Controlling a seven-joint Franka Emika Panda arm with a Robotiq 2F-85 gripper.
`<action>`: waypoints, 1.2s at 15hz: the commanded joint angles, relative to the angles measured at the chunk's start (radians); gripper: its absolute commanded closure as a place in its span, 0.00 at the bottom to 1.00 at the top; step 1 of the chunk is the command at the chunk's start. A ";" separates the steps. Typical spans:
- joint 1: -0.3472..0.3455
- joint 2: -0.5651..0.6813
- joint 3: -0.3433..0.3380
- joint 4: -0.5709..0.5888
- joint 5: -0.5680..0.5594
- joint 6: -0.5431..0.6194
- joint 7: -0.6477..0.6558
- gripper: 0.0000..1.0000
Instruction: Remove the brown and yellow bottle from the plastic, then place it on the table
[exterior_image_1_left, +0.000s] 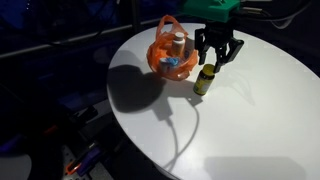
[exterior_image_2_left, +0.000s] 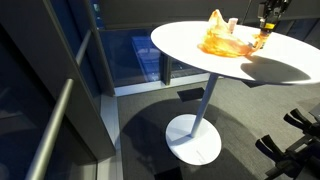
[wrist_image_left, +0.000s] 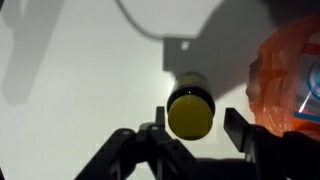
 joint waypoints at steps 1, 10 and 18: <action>0.005 -0.032 0.001 -0.018 -0.013 0.015 0.013 0.07; 0.037 -0.145 0.028 -0.023 -0.026 -0.147 -0.041 0.00; 0.075 -0.243 0.053 -0.011 -0.089 -0.363 -0.049 0.00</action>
